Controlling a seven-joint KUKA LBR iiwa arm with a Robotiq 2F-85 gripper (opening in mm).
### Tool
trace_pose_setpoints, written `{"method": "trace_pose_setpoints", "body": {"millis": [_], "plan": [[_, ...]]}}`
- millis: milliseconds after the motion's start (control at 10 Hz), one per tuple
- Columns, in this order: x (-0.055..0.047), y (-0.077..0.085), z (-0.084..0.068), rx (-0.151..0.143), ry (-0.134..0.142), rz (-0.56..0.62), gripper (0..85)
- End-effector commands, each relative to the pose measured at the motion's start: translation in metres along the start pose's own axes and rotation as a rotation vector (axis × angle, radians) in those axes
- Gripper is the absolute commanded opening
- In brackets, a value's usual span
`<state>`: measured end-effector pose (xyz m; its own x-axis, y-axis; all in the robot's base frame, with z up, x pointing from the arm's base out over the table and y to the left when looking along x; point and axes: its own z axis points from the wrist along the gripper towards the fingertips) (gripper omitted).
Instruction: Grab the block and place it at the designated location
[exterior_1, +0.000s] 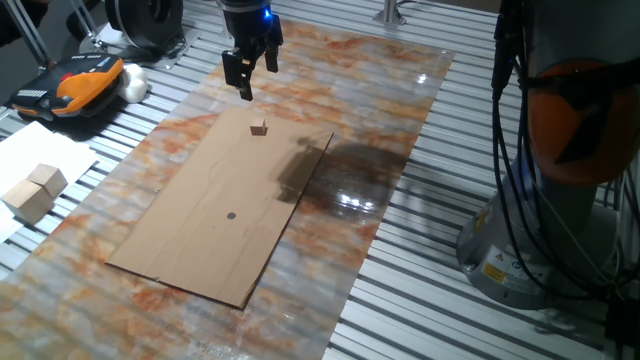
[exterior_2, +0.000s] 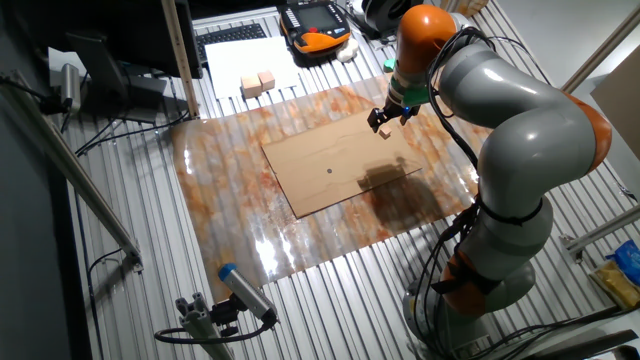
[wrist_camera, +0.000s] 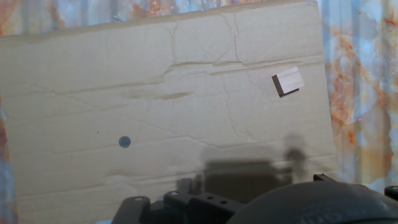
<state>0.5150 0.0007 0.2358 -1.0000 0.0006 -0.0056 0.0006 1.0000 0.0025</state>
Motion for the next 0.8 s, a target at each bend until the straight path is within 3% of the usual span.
{"method": "trace_pose_setpoints", "body": {"millis": [0, 700], "plan": [[0.0001, 0.0001, 0.0001, -0.001, -0.033, 0.206, 0.0], [-0.0002, 0.0006, 0.0005, -0.001, -0.036, 0.207, 0.0]]}}
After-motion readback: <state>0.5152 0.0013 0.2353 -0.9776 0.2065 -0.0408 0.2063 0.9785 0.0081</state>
